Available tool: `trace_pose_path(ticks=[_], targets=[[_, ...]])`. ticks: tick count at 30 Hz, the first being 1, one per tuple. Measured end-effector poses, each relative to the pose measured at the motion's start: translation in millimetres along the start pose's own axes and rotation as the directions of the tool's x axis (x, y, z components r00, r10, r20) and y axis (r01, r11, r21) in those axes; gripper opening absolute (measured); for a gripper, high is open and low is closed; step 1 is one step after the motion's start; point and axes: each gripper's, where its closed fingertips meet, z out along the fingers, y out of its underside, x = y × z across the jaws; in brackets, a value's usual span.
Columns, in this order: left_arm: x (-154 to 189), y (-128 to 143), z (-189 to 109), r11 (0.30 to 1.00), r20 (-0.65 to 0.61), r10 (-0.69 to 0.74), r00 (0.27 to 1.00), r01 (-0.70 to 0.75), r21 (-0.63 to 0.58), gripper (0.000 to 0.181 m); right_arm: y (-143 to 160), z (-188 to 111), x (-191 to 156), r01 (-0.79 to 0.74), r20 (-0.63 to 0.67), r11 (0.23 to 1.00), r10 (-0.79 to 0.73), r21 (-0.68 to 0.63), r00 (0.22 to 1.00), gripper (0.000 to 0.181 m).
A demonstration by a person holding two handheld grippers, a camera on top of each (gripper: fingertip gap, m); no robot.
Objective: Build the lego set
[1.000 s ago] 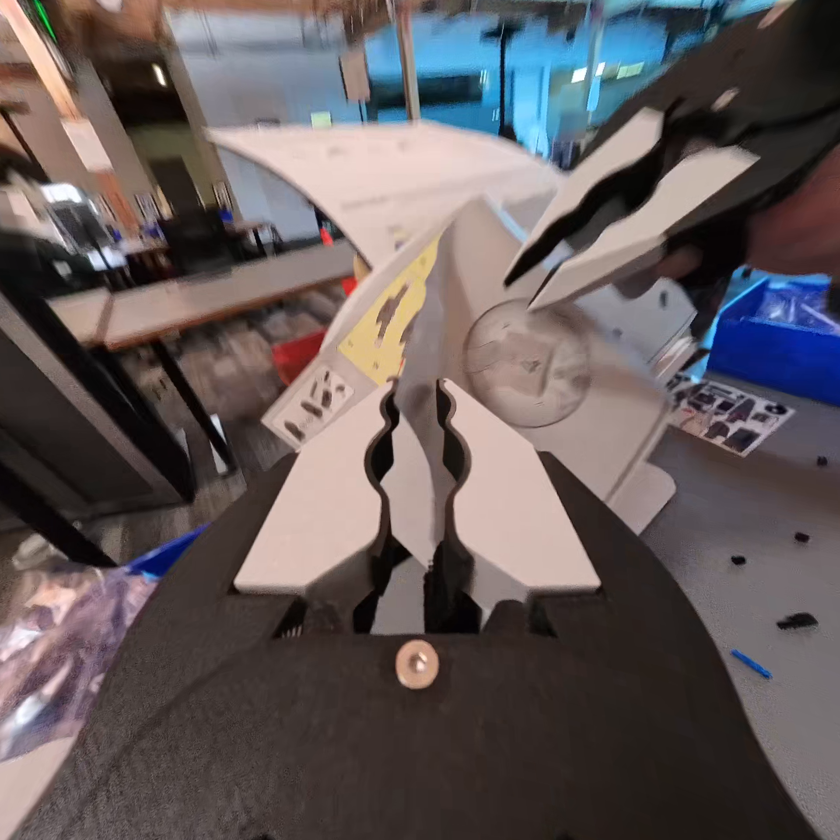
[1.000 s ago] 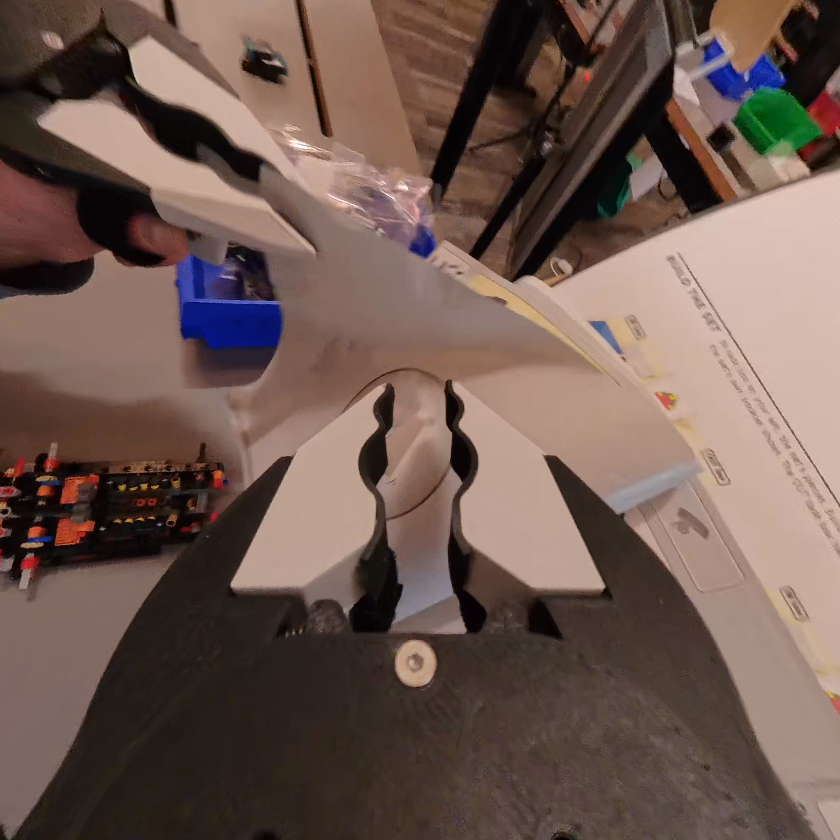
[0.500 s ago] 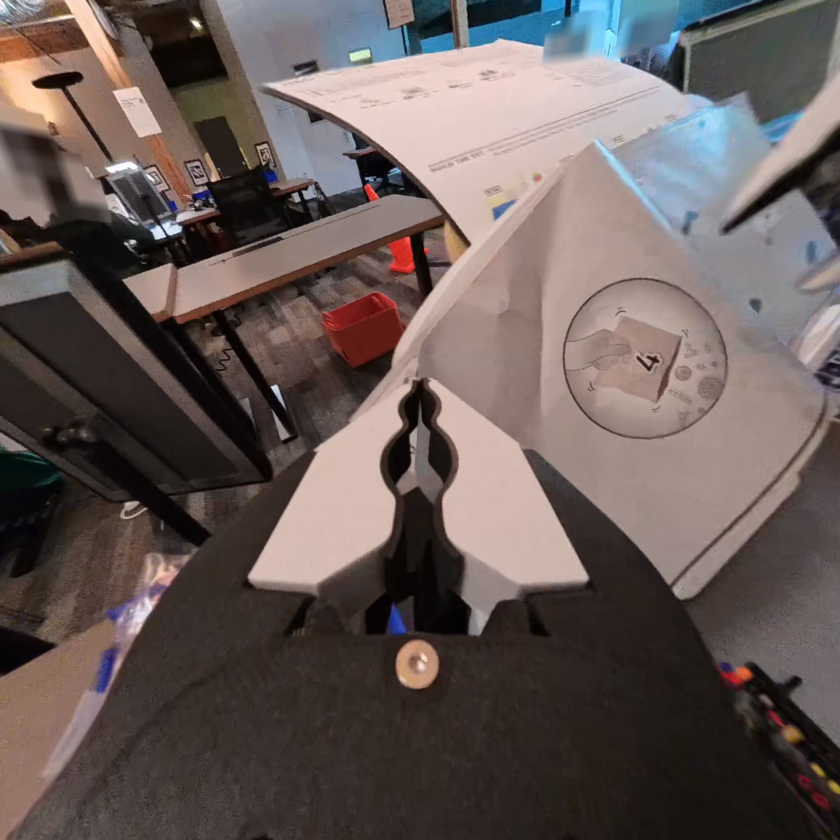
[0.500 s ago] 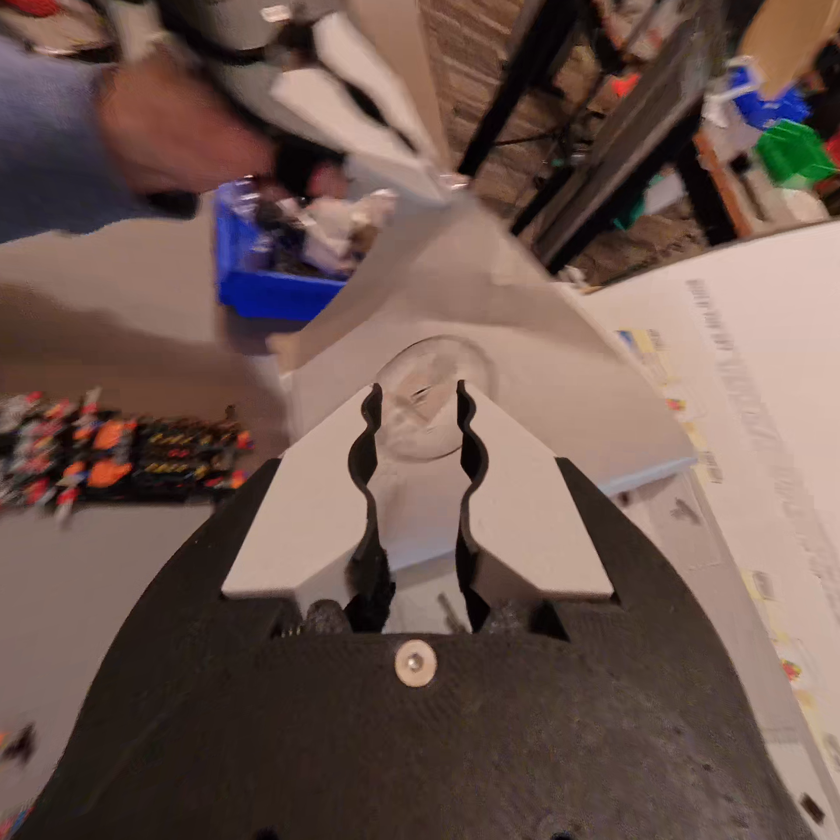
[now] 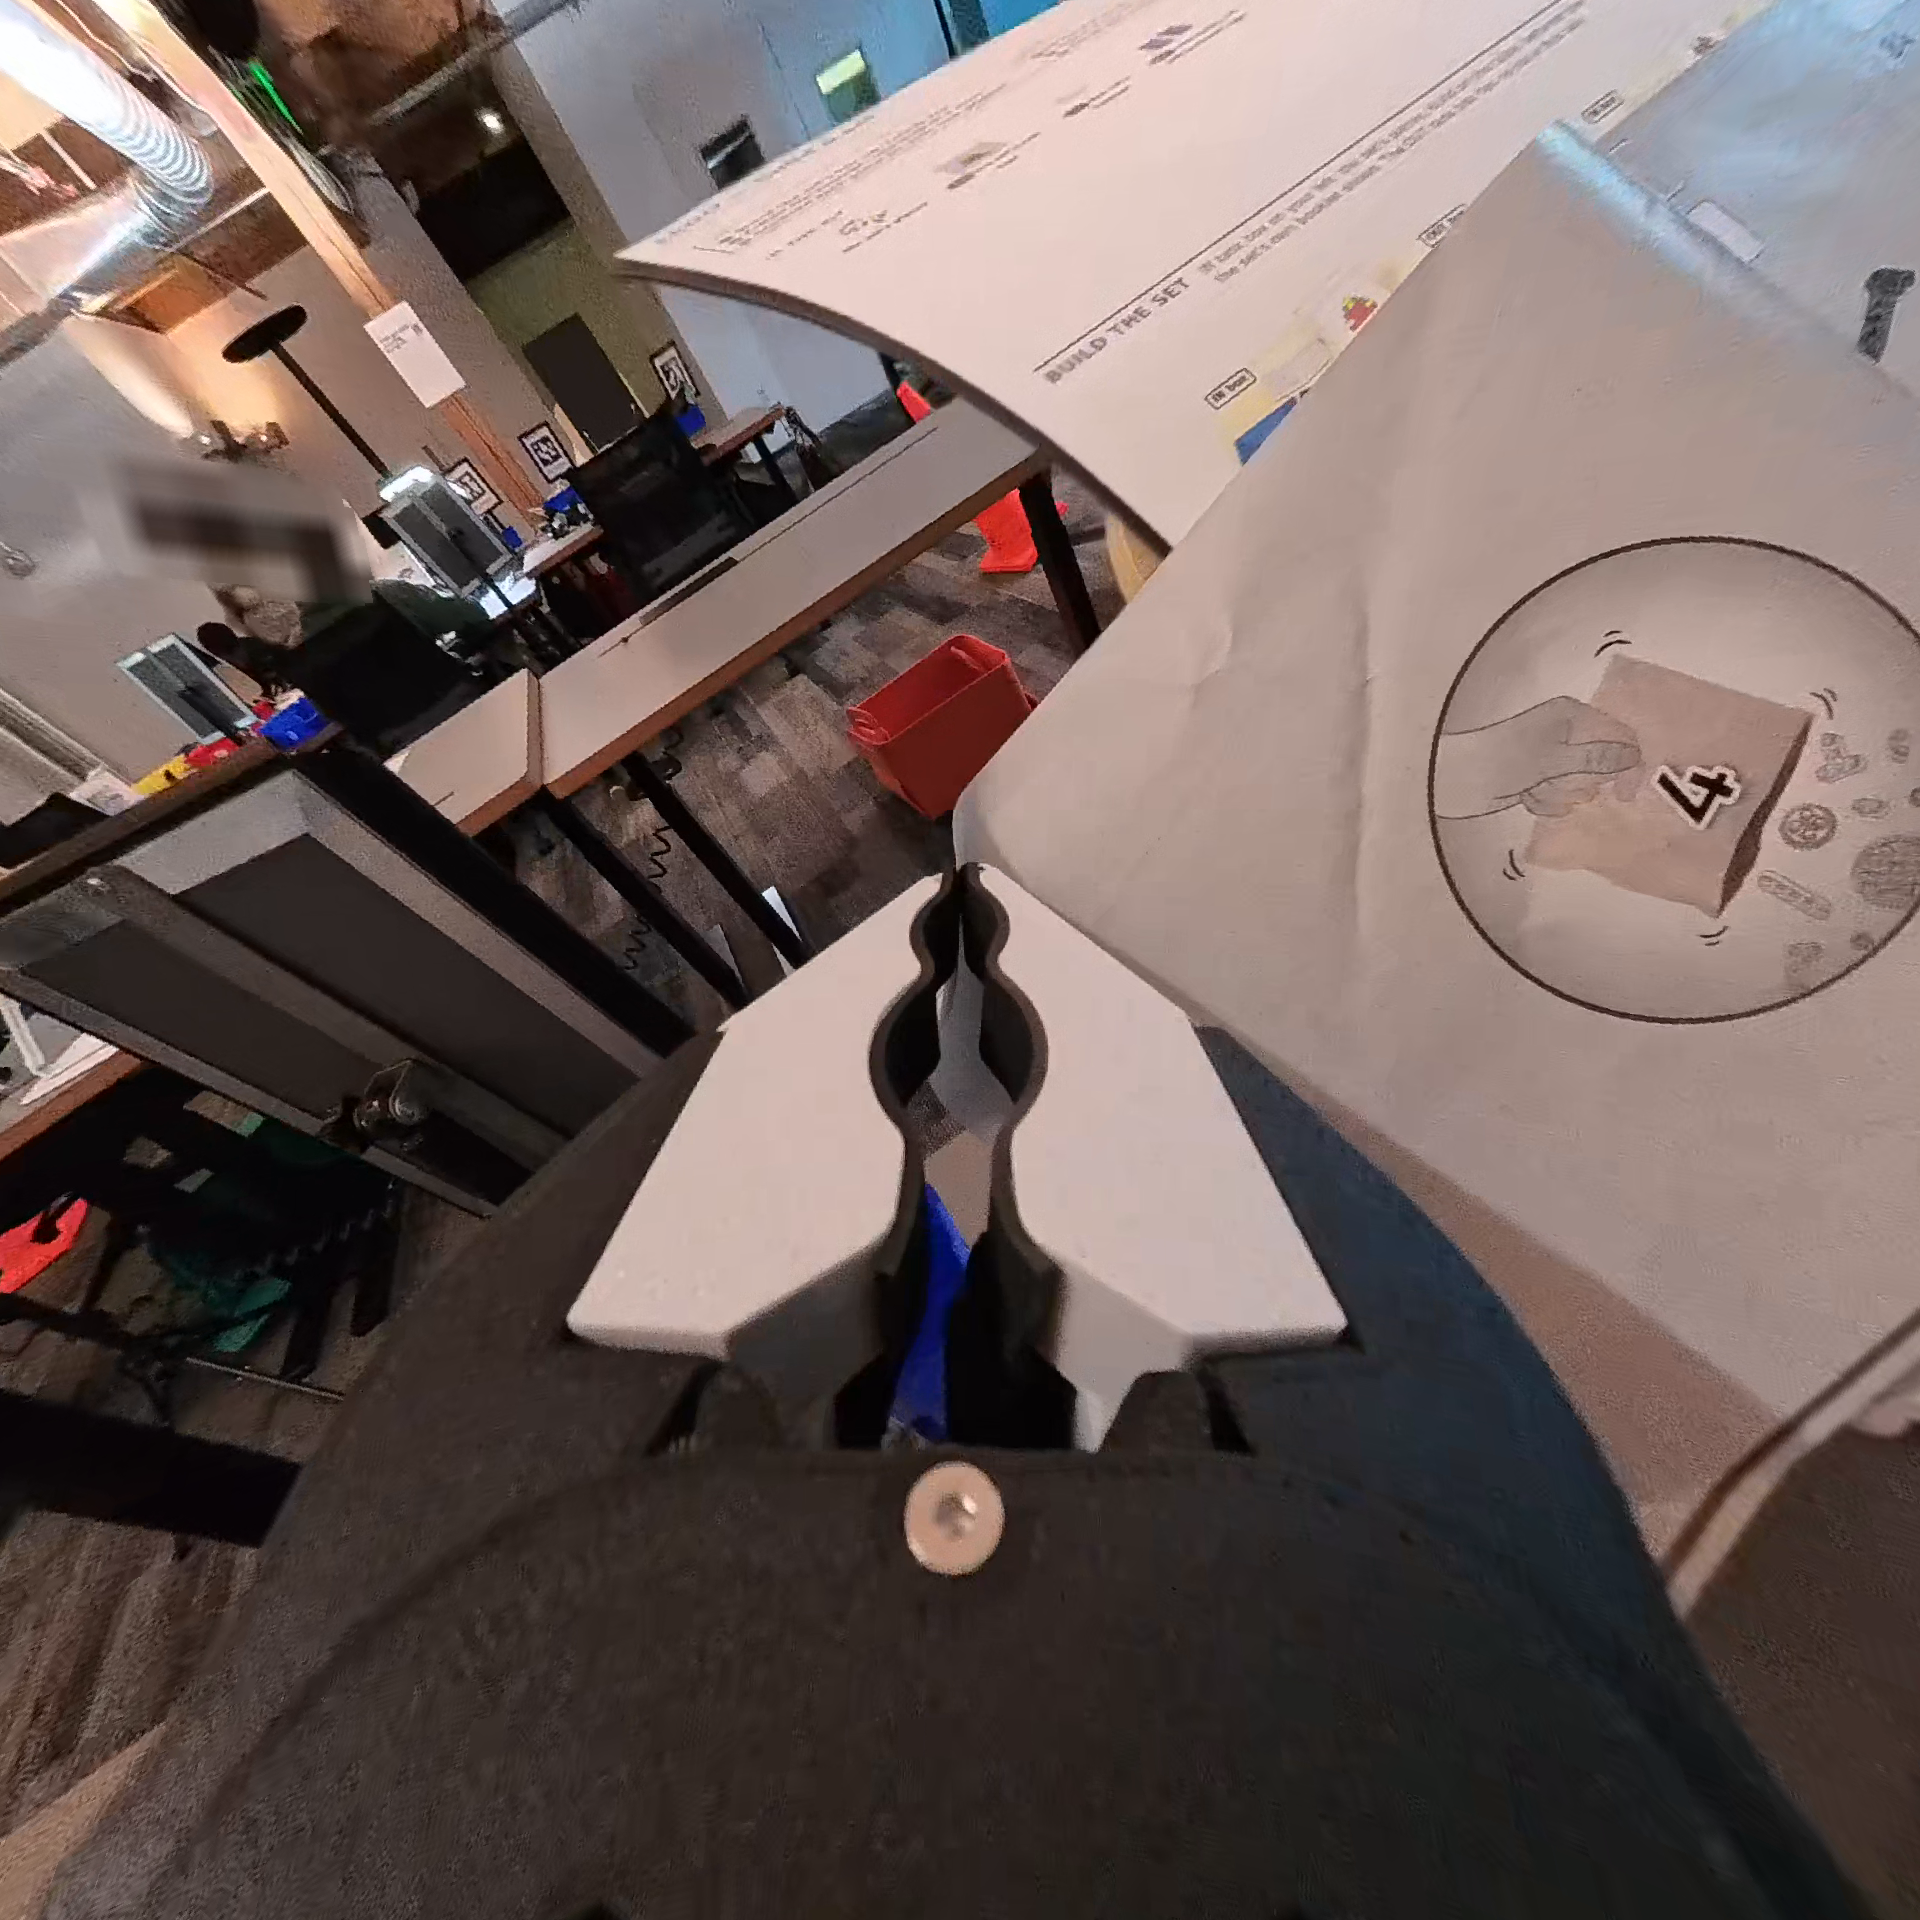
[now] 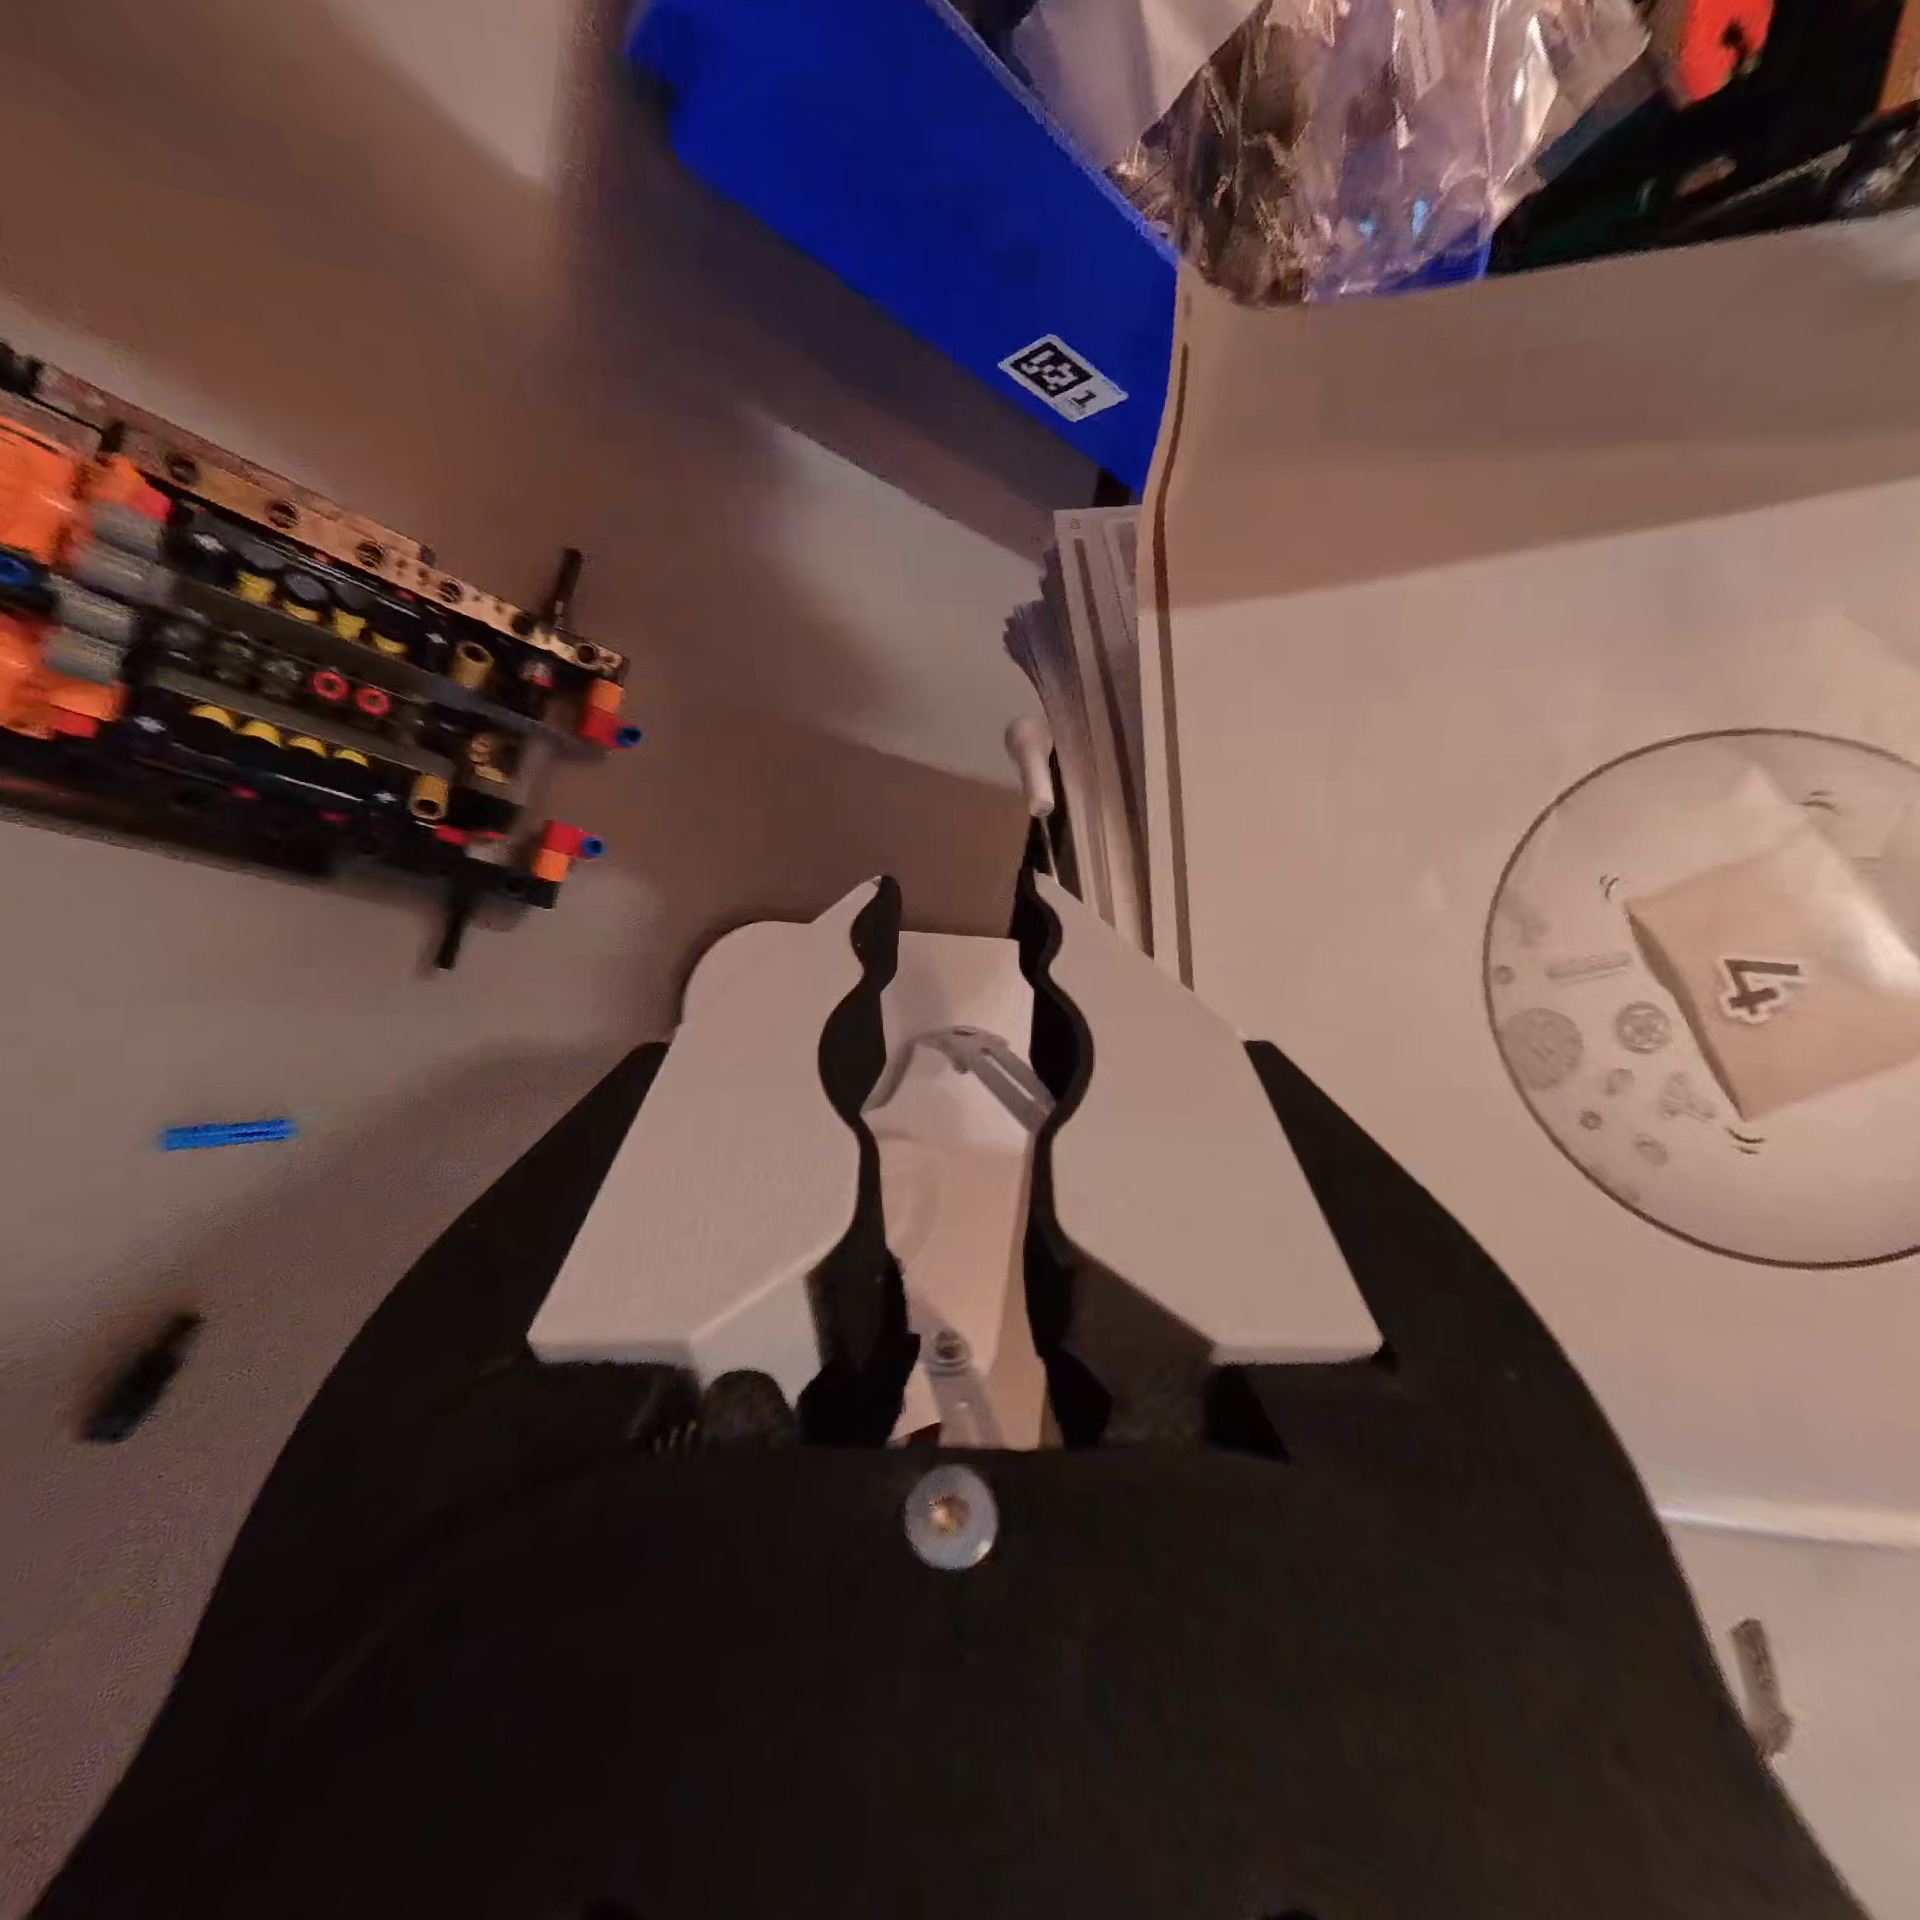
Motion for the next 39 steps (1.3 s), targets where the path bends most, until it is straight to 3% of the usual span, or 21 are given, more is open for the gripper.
trace_pose_path(ticks=[3, 5, 9, 12, 14, 16, 23, 27, 29, 32, 35, 37, 39], targets=[[-2.8, 2.1, 5.9, 1.0, -0.013, -0.015, 1.0, 0.015, 0.013, 0.0, -7.5, 1.4, 11.3, 0.168, -0.162, 0.986, -0.162, 0.024, 0.973, 0.016], [-1.9, 4.6, 11.0, 1.0, -0.023, -0.01, 1.0, 0.011, 0.014, 0.0, -4.9, 5.0, 14.2, 0.229, -0.202, 0.973, -0.233, -0.044, 0.951, 0.017], [-2.6, 9.6, 19.7, 1.0, -0.034, -0.015, 0.999, 0.016, 0.016, 0.0, -1.0, 11.9, 24.6, 0.431, -0.346, 0.876, -0.481, -0.214, 0.806, 0.008], [-2.7, 11.8, 20.3, 0.999, -0.044, -0.024, 0.999, 0.025, 0.025, 0.0, -6.9, 14.1, 15.3, 0.492, -0.349, 0.843, -0.538, -0.218, 0.768, 0.011], [-1.8, 14.7, 23.6, 0.999, -0.047, -0.025, 0.999, 0.026, 0.021, 0.0, -4.7, 16.7, 24.0, 0.481, -0.364, 0.835, -0.55, -0.268, 0.752, 0.0], [0.1, 17.0, 26.3, 0.999, -0.053, -0.029, 0.998, 0.03, 0.019, 0.0, -2.7, 19.8, 25.1, 0.484, -0.341, 0.823, -0.565, -0.298, 0.751, 0.0], [1.6, 25.1, 30.4, 0.999, -0.06, -0.05, 0.997, 0.05, 0.007, 0.0, -16.1, 0.8, 27.6, 0.315, -0.312, 0.945, -0.327, -0.088, 0.892, 0.0], [3.2, 26.7, 33.7, 0.999, -0.054, -0.047, 0.997, 0.047, -0.003, 0.0, -20.9, -7.9, 33.8, 0.163, -0.316, 0.985, -0.14, 0.048, 0.939, 0.0], [2.9, 26.3, 33.3, 0.999, -0.05, -0.049, 0.998, 0.049, -0.006, 0.0, -22.6, -14.7, 39.1, 0.016, -0.284, 0.989, 0.026, 0.147, 0.958, 0.0], [0.2, 28.3, 35.1, 0.998, -0.047, -0.068, 0.997, 0.068, -0.008, 0.0, -22.2, -23.4, 51.8, -0.199, -0.251, 0.947, 0.263, 0.252, 0.932, 0.0], [-1.3, 31.6, 35.3, 0.996, -0.049, -0.092, 0.995, 0.092, -0.007, 0.0, -17.4, -26.1, 65.8, -0.41, -0.216, 0.848, 0.493, 0.336, 0.843, 0.0], [1.6, 35.6, 35.7, 0.995, -0.061, -0.098, 0.993, 0.097, -0.022, 0.0, -6.8, -23.7, 79.1, -0.461, -0.295, 0.832, 0.544, 0.309, 0.785, 0.0], [4.0, 39.9, 36.3, 0.994, -0.075, -0.11, 0.991, 0.107, -0.038, 0.0, -2.8, -16.3, 83.1, -0.501, -0.321, 0.828, 0.56, 0.251, 0.764, 0.012]])
